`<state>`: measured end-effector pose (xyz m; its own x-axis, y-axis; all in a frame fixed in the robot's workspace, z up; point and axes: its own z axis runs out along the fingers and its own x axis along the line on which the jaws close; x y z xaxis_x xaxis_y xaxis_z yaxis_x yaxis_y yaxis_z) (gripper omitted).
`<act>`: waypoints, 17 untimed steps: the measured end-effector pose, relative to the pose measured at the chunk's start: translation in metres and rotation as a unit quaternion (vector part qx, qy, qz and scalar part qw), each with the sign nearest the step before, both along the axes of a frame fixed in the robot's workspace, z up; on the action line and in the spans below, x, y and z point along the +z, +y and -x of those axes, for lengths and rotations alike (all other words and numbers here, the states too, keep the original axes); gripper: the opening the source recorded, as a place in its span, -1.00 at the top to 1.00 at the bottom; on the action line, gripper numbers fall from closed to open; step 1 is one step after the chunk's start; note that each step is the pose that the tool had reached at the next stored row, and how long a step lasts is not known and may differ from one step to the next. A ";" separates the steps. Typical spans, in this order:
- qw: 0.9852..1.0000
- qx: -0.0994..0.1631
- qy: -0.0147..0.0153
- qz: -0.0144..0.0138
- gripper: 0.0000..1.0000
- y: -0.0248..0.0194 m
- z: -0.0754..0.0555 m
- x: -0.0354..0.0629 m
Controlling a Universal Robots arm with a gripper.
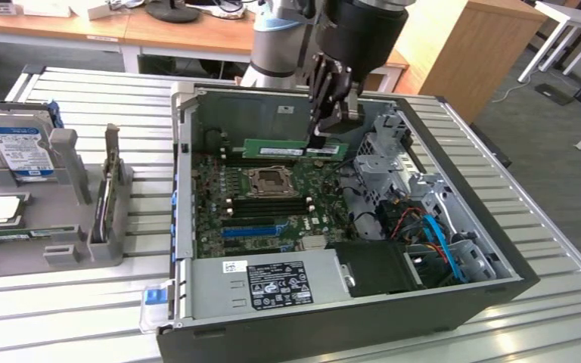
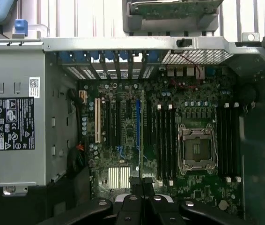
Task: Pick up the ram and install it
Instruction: 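Pick up the ram and move it above insertion slot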
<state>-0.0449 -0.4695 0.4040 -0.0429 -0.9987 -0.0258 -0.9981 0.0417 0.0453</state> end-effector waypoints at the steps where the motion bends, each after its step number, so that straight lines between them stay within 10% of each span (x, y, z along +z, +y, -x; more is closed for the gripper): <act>1: 1.000 0.000 0.000 0.000 0.77 0.0000 0.000 0.0000; 7: 1.000 0.000 0.000 0.000 0.77 0.0046 -0.001 -0.0004; 17: 1.000 0.000 0.000 0.000 0.77 0.0436 -0.005 -0.0039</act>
<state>-0.0401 -0.4258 0.4002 -0.0430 -0.9987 -0.0264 -0.9981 0.0417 0.0451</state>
